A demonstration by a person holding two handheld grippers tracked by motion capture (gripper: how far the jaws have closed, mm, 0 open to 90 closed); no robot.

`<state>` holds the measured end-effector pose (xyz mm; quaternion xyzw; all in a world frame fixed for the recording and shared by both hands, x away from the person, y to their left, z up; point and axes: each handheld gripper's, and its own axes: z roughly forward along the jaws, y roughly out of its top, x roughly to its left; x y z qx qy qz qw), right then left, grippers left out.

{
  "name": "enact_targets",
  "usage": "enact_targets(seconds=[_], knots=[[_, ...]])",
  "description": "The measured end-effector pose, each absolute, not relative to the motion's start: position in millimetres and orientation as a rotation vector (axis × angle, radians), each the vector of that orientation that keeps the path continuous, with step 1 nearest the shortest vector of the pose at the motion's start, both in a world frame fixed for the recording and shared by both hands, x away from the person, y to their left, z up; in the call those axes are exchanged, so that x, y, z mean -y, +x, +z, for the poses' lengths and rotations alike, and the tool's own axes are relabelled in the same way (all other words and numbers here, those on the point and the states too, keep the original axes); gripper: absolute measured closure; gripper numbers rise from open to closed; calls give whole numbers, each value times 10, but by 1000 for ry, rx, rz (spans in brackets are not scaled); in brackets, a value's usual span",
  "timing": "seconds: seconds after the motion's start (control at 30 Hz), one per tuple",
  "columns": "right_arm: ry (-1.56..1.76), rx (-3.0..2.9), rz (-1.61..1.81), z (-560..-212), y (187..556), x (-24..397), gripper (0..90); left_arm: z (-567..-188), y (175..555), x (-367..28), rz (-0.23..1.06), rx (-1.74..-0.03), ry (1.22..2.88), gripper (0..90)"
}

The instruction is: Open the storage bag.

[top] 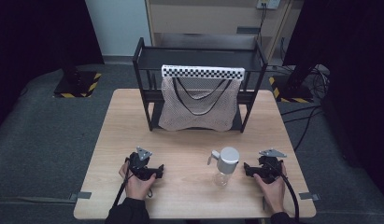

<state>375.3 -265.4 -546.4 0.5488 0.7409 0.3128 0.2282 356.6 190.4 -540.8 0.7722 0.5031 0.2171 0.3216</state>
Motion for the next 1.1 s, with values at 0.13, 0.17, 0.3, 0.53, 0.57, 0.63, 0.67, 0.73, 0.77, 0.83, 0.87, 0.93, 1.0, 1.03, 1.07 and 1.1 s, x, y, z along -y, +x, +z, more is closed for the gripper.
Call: enact_targets(seconds=[0.13,0.17,0.3,0.53,0.57,0.63,0.67,0.73,0.77,0.83,0.87,0.93,1.0,1.03,1.07,1.1], knots=[[1512,-2040,860,-5464,3753,2654,9,-5354,3541,-1899,604,-1286,2018,91],[1510,-2040,860,-5464,3753,2654,9,-5335,3534,-1894,615,-1276,2015,95],[1511,-2040,861,-5464,3753,2654,9,-5216,3502,-1857,674,-1220,2018,96],[1512,-2039,861,-5464,3753,2653,9,-5037,3471,-1766,741,-1131,2027,96],[1512,-2039,861,-5464,3753,2653,9,-5011,3472,-1754,748,-1119,2030,96],[1513,-2039,860,-5464,3753,2653,9,-4966,3474,-1726,758,-1097,2036,95],[1513,-2038,859,-5463,3753,2652,8,-4946,3475,-1711,765,-1085,2037,96],[1514,-2038,859,-5464,3753,2650,8,-4901,3481,-1690,772,-1067,2044,97],[1519,-2036,859,-5464,3752,2647,7,-4881,3485,-1681,775,-1058,2039,100],[1519,-2035,858,-5464,3752,2646,7,-4841,3492,-1671,786,-1041,2039,102],[1519,-2035,858,-5464,3752,2646,6,-4824,3499,-1665,789,-1038,2033,103],[1520,-2034,857,-5464,3751,2645,6,-4791,3514,-1659,797,-1027,2037,103],[1520,-2034,857,-5464,3751,2645,6,-4761,3529,-1649,806,-1018,2037,104],[1520,-2034,857,-5464,3751,2645,6,-4744,3538,-1645,810,-1012,2041,106],[1520,-2034,857,-5464,3751,2645,6,-4726,3545,-1641,816,-1008,2043,106],[1519,-2034,857,-5464,3752,2645,6,-4707,3552,-1635,822,-1002,2038,106]])
